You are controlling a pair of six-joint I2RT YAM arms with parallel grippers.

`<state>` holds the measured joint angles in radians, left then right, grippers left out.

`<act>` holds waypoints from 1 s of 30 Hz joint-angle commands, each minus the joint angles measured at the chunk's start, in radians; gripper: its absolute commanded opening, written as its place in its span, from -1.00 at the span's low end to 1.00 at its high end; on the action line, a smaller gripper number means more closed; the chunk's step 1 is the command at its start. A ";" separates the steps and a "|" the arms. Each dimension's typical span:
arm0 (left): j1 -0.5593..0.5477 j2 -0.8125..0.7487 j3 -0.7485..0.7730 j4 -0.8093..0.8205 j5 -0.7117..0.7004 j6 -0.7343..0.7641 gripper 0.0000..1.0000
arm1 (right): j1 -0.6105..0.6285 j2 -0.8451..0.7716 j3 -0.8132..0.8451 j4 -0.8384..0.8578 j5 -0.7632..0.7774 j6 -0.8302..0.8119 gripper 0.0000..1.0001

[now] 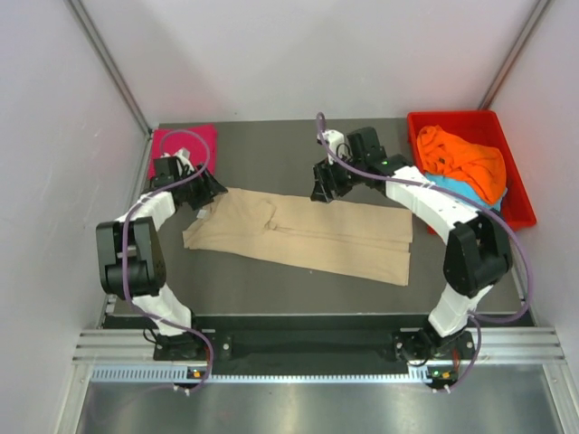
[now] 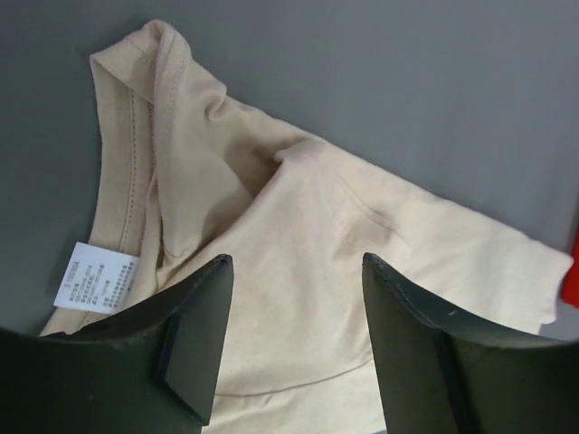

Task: Fold and stack the t-shirts
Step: Fold the tshirt

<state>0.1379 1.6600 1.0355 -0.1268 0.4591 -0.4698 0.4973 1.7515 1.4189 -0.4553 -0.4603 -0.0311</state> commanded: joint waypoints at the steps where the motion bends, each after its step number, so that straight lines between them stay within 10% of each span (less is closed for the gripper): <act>1: -0.014 0.035 0.046 0.062 -0.005 0.062 0.29 | 0.021 -0.107 0.015 0.021 -0.005 -0.010 0.29; 30: -0.126 0.213 0.175 0.130 -0.091 0.186 0.38 | 0.119 -0.282 -0.069 -0.016 0.018 0.025 0.31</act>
<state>0.0341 1.8519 1.1660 -0.0208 0.3428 -0.3164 0.5903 1.4902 1.3407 -0.5167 -0.4511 -0.0143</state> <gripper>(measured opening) 0.690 0.655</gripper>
